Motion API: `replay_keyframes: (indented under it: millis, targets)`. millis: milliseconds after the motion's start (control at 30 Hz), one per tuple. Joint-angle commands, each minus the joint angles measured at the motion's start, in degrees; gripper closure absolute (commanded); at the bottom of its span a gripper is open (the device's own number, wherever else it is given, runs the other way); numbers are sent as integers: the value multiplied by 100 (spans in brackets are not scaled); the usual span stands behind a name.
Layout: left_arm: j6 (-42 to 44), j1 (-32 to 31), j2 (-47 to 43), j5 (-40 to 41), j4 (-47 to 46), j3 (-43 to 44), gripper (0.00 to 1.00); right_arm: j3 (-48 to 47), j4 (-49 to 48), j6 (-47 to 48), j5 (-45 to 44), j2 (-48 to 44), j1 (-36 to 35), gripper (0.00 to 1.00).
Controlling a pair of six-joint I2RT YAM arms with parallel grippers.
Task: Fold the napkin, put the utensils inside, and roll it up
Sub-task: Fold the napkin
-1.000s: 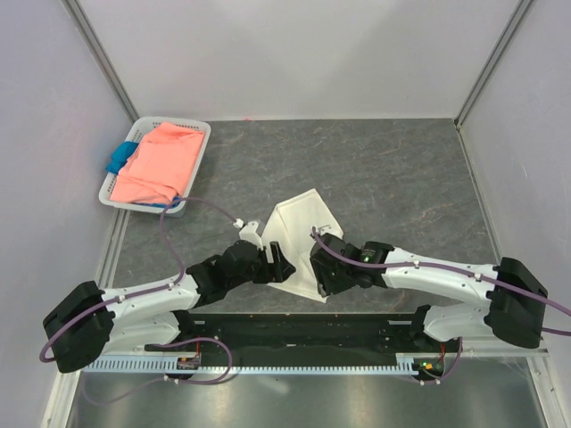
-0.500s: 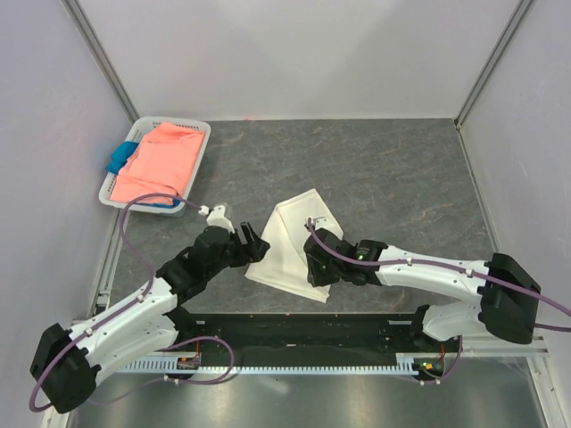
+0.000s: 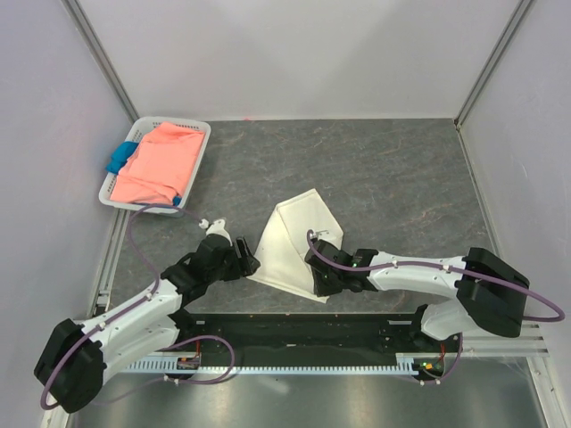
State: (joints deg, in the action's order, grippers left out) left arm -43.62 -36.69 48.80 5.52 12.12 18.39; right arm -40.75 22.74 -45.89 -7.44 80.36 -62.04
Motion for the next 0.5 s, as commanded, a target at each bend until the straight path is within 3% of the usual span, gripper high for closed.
replay_keyframes:
  millis: [0,467]
  targets:
    - [11,39,156,-297,-368,-186,26,67,-297,-148,6,103,-19,73]
    - [-200,39,244,-833,-1062,-723,36,234,-279,-254,-47,129,-19,74]
